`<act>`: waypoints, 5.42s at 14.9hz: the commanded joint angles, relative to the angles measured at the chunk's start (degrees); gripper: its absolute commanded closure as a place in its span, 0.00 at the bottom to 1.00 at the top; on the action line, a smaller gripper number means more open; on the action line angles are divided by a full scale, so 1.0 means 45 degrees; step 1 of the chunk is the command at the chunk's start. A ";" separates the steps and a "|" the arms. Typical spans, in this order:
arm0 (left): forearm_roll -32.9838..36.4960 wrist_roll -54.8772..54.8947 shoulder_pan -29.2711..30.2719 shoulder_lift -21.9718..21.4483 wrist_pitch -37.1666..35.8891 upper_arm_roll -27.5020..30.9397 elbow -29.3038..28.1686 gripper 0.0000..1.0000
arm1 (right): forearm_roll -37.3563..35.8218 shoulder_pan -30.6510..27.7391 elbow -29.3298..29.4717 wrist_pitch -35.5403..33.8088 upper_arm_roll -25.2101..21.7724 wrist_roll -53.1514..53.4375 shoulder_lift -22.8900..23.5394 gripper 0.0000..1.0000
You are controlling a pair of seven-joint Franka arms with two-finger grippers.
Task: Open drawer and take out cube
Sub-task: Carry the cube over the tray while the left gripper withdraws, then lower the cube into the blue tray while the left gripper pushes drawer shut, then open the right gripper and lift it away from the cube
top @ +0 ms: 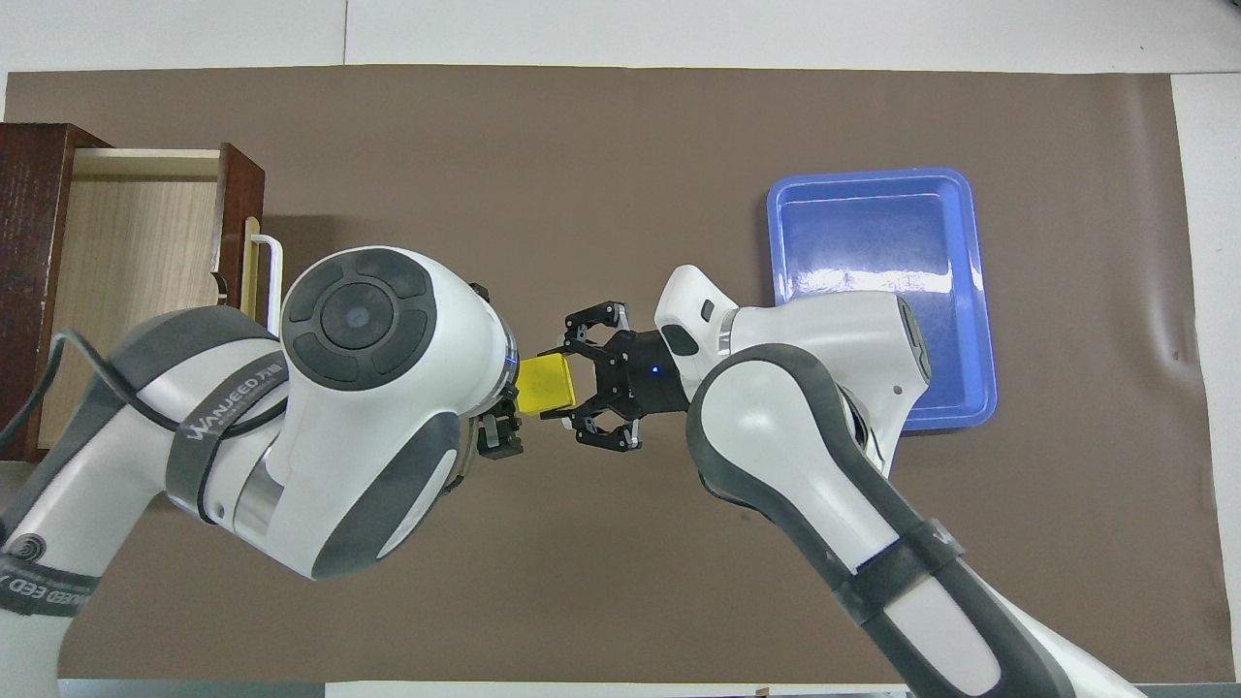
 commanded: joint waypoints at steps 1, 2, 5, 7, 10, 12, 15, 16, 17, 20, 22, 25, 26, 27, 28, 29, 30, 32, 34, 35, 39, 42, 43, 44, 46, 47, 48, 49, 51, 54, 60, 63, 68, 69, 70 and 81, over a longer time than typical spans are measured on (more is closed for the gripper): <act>-0.0089 0.1682 0.1196 -0.0480 -0.0589 0.0014 -0.0052 0.00 | 0.0268 -0.0114 0.0242 -0.0044 -0.0009 0.0179 0.0122 1.00; -0.0089 0.2405 0.1588 -0.0577 -0.0765 -0.0005 -0.0071 0.00 | 0.0229 -0.0153 0.0242 -0.0121 -0.0028 0.0179 0.0122 1.00; -0.0089 0.3798 0.2682 -0.0948 -0.0554 -0.0006 -0.0926 0.00 | 0.0054 -0.0990 0.0164 -0.0686 -0.0067 0.0179 0.0064 1.00; -0.0051 0.3819 0.3114 -0.0989 0.0302 0.0014 -0.1610 0.00 | -0.0490 -0.2081 0.0066 -0.1369 -0.0087 0.0199 0.0025 1.00; 0.0456 0.4558 0.3621 -0.0716 0.1786 0.0014 -0.2568 0.00 | -0.1993 -0.3645 -0.0206 -0.1879 -0.0087 0.0102 0.0005 1.00; 0.0536 0.5513 0.4439 -0.0559 0.2609 -0.0005 -0.2863 0.00 | -0.2406 -0.4640 -0.0713 -0.1861 -0.0087 0.0043 -0.0073 1.00; 0.0536 0.7114 0.5689 -0.0442 0.3002 0.0014 -0.2883 0.00 | -0.2895 -0.5951 -0.1008 -0.1899 -0.0087 -0.0463 0.0102 1.00; 0.0536 0.7487 0.6042 -0.0422 0.3003 0.0014 -0.2903 0.00 | -0.2896 -0.6438 -0.1240 -0.1919 -0.0087 -0.0639 0.0219 1.00; 0.0748 0.7684 0.6297 -0.0422 0.3022 0.0014 -0.2903 0.00 | -0.2896 -0.6946 -0.1281 -0.2054 -0.0067 -0.1086 0.0587 1.00; 0.1473 0.8132 0.6942 -0.0383 0.3294 0.0014 -0.2825 0.00 | -0.2896 -0.7808 -0.1282 -0.2212 -0.0087 -0.2161 0.1039 1.00; 0.1493 0.8913 0.7391 -0.0286 0.3354 0.0014 -0.2688 0.00 | -0.2877 -0.7985 -0.1282 -0.2173 -0.0087 -0.2787 0.1273 1.00; 0.1551 0.9461 0.8406 -0.0285 0.3354 0.0014 -0.2708 0.00 | -0.2857 -0.8025 -0.1282 -0.2115 -0.0086 -0.2828 0.1392 1.00; 0.1551 0.9947 0.8737 -0.0285 0.3373 0.0014 -0.2708 0.00 | -0.2857 -0.8006 -0.1282 -0.2095 -0.0087 -0.2848 0.1392 1.00; 0.1551 1.0415 0.9108 -0.0285 0.3412 0.0014 -0.2727 0.00 | -0.2876 -0.7967 -0.1321 -0.2056 -0.0087 -0.3022 0.1392 1.00; 0.1551 1.0865 0.9440 -0.0285 0.3509 -0.0005 -0.2727 0.00 | -0.2857 -0.7889 -0.1456 -0.2017 -0.0067 -0.3237 0.1373 1.00; 0.1551 1.1101 0.9618 -0.0285 0.3607 -0.0006 -0.2727 0.00 | -0.2857 -0.7811 -0.1554 -0.1939 -0.0086 -0.3316 0.1353 1.00; 0.1551 1.1142 0.9619 -0.0247 0.3647 -0.0006 -0.2669 0.00 | -0.2876 -0.7771 -0.1652 -0.1726 -0.0067 -0.3568 0.1353 1.00; 0.1551 1.1123 0.9444 -0.0091 0.3376 0.0014 -0.2144 0.00 | -0.2857 -0.7751 -0.1789 -0.1451 -0.0048 -0.4348 0.1546 1.00; 0.1551 1.1162 0.9444 0.0046 0.2442 -0.0005 -0.1093 0.00 | -0.2720 -0.7751 -0.1770 -0.1392 -0.0067 -0.5033 0.1821 1.00; 0.1551 1.1259 0.9405 0.0085 0.1701 -0.0044 -0.0371 0.00 | -0.2720 -0.7751 -0.1789 -0.1430 -0.0067 -0.5036 0.1822 1.00; 0.1551 1.4451 0.8469 -0.0148 0.0406 -0.0084 0.0437 0.00 | -0.2701 -0.7732 -0.1965 -0.1450 -0.0048 -0.5230 0.1763 1.00; 0.1532 1.7150 0.8078 -0.0149 -0.0430 -0.0142 0.0845 0.00 | -0.2701 -0.7712 -0.2023 -0.1431 -0.0048 -0.5465 0.1744 1.00; 0.1512 1.8241 0.7980 -0.0129 -0.1054 -0.0181 0.1098 0.00 | -0.2701 -0.7712 -0.2024 -0.1431 -0.0048 -0.5446 0.1743 0.62; 0.1396 1.9857 0.7863 -0.0129 -0.1717 -0.0181 0.1372 0.00 | -0.2701 -0.7732 -0.2024 -0.1489 -0.0048 -0.5426 0.1743 0.01; 0.1240 2.1760 0.7668 -0.0129 -0.2715 -0.0181 0.1802 0.00 | -0.2701 -0.7732 -0.2005 -0.1548 -0.0048 -0.5407 0.1743 0.00; 0.1181 2.2348 0.7647 -0.0149 -0.3223 -0.0181 0.1959 0.00 | -0.2701 -0.7751 -0.1985 -0.1567 -0.0048 -0.5407 0.1743 0.00; 0.0948 2.2876 0.7647 -0.0168 -0.3537 -0.0220 0.2057 0.00 | -0.2701 -0.7751 -0.1985 -0.1587 -0.0048 -0.5407 0.1743 0.00; 0.0540 2.3268 0.7647 -0.0168 -0.3676 -0.0259 0.2077 0.00 | -0.2701 -0.7751 -0.1966 -0.1606 -0.0048 -0.5407 0.1743 0.00; 0.0359 2.3582 0.7318 -0.0168 -0.4337 -0.0279 0.2291 0.00 | -0.2701 -0.7771 -0.1927 -0.1665 -0.0048 -0.5387 0.1743 0.00; -0.0165 2.6057 0.7061 0.0085 -0.5413 -0.0240 0.3248 0.00 | -0.2701 -0.7771 -0.1848 -0.1918 -0.0048 -0.5057 0.1743 0.00; -0.0109 2.8135 0.7120 0.0808 -0.6195 -0.0084 0.4379 0.00 | -0.2817 -0.7732 -0.0776 -0.2990 -0.0048 -0.3398 0.1646 0.00; -0.0128 2.8135 0.7042 0.0925 -0.6196 -0.0084 0.4382 0.00 | -0.2954 -0.7712 -0.0443 -0.3422 -0.0028 -0.2812 0.1257 0.00; -0.0011 2.8662 0.6846 0.0906 -0.6275 -0.0044 0.4382 0.00 | -0.6113 -0.7166 0.0336 -0.3578 -0.0009 0.2534 -0.0522 0.00; 0.0008 2.8662 0.6846 0.0867 -0.6468 -0.0025 0.4402 0.00 | -0.6525 -0.7166 0.0803 -0.4004 -0.0009 0.3258 -0.0522 0.00; 0.0028 2.8682 0.6846 0.0867 -0.6528 -0.0025 0.4402 0.00 | -0.6857 -0.7166 0.1156 -0.4221 -0.0028 0.4000 -0.0522 0.00; -0.0011 2.9366 0.7256 0.0652 -0.6411 -0.0142 0.4382 0.00 | -1.2030 -0.6798 0.3132 -0.5159 0.0011 1.3506 -0.2101 0.00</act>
